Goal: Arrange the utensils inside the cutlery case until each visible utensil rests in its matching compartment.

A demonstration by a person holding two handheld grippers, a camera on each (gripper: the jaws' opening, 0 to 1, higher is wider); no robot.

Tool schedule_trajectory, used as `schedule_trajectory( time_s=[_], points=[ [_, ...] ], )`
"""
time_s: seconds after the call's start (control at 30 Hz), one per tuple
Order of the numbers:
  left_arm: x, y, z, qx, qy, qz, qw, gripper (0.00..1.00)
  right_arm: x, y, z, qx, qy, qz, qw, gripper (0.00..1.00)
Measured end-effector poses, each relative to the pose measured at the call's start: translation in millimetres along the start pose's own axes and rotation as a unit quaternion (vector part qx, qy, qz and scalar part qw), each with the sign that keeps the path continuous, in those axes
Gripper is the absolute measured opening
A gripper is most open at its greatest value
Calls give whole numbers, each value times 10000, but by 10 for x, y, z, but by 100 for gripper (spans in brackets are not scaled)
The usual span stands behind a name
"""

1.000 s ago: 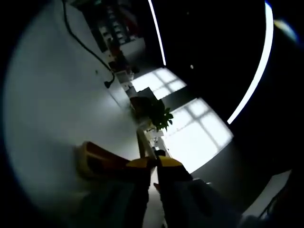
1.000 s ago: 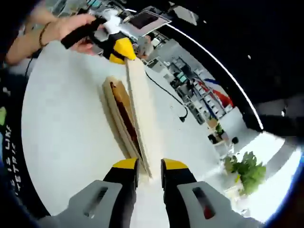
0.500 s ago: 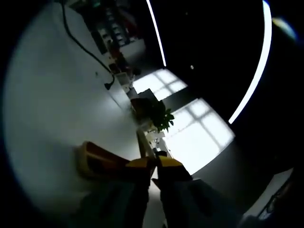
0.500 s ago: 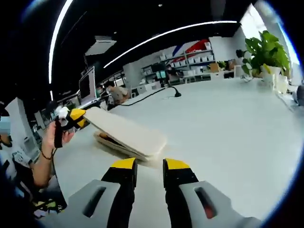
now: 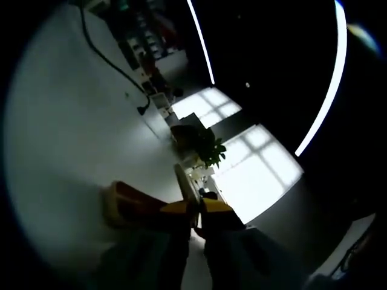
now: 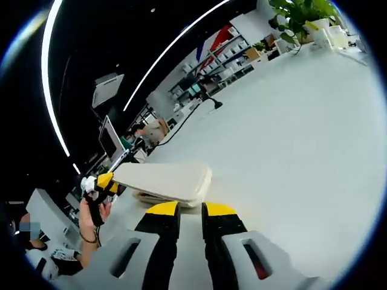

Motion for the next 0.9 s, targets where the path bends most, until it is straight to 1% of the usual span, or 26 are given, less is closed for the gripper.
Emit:
schedule_trajectory(
  time_s=[0.03, 0.13, 0.17, 0.23, 0.3, 0.37, 0.47, 0.53, 0.6, 0.67, 0.8, 0.9],
  points=[
    [-1, -4, 5, -29, 2, 3, 10000, 5, 6, -12, -34, 128, 16, -60, 9999, 12],
    [-6, -8, 9, -39, -7, 10, 10000, 5, 25, -47, -109, 544, -6, -71, 9985, 10],
    [-8, -8, 11, -29, -13, 10, 10000, 5, 28, -60, -133, 612, -13, -116, 9981, 10],
    [-12, -4, 17, -32, -26, 17, 10000, 5, 28, -96, -179, 726, 89, -253, 9970, 9],
    [-15, 4, 27, -15, -59, 25, 10000, 5, 22, -120, -200, 718, 114, -320, 9968, 6],
    [-16, 13, 35, -19, -75, 41, 10000, 5, 31, -139, -196, 788, 65, -352, 9962, 0],
    [-16, 29, 42, -15, -97, 55, 9999, 6, 44, -131, -169, 831, 22, -318, 9960, 0],
    [-21, 33, 48, -68, -114, 34, 9999, 5, 33, -112, -154, 860, 105, -357, 9956, 0],
    [-23, 30, 56, -86, -121, 32, 9999, 6, 12, -101, -154, 763, 192, -393, 9961, 5],
    [-26, 34, 67, -65, -159, 28, 9998, 6, -2, -92, -175, 715, 259, -372, 9964, 6],
    [-31, 35, 80, -26, -193, 15, 9998, 6, -3, -84, -193, 757, 248, -375, 9961, 6],
    [-33, 34, 88, -16, -208, 11, 9998, 6, 22, -57, -149, 839, 133, -330, 9958, 7]
  ],
)
Point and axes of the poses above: the point that each gripper's makers call its tool centre point, and the gripper's own axes: x roughly forward along the fingers, z roughly to its left, y roughly out of its underside, the point moved 9 cm from there along -x, roughly backward along the fingers, and after that the axes turned 14 degrees about -z, right-handed, at the moved point
